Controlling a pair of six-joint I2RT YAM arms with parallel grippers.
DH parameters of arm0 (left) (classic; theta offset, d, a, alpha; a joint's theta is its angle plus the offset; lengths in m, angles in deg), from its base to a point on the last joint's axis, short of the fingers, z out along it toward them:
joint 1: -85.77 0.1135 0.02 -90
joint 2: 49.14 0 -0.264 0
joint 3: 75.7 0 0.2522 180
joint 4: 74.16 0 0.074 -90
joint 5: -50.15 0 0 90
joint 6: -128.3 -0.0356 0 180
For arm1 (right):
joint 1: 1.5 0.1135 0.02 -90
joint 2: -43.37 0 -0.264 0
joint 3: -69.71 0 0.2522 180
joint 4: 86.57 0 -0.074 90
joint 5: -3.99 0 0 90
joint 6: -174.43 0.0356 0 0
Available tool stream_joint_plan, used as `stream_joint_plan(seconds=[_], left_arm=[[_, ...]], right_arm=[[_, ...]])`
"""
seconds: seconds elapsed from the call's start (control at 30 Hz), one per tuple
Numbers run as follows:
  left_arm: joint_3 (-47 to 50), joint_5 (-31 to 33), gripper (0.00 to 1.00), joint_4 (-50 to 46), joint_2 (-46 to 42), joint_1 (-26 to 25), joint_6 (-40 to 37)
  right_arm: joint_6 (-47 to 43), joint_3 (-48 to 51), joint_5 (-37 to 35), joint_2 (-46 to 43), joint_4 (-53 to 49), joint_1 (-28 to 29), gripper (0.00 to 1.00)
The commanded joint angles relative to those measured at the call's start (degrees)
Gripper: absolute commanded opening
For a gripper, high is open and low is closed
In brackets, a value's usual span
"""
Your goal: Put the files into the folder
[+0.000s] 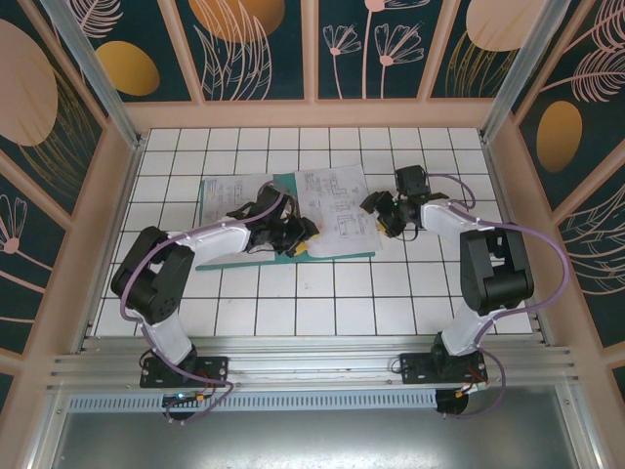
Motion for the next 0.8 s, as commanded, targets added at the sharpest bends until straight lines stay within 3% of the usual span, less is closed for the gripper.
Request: stream_joint_plan(seconds=[0.0,0.27,0.57,0.77], left_arm=[[0.04,1.09,0.46,-2.56,1.68,-0.22,-0.29],[-0.45,1.89,0.43,-3.03,3.87,-0.28,-0.58],[-0.91,1.38,0.38,-1.86,5.82,-0.27,-0.54],[-1.58,1.01,0.27,-1.22,6.89,-0.28,-0.42]], right_arm=[[-1.10,-2.85,-0.73,-1.59,-0.92,1.28,0.67],[0.16,-1.84,6.33,-2.54,4.67,3.31,0.66],[1.00,-0.92,6.63,-3.15,5.36,3.76,0.66],[1.27,-1.03,6.62,-2.86,5.56,3.64,0.66]])
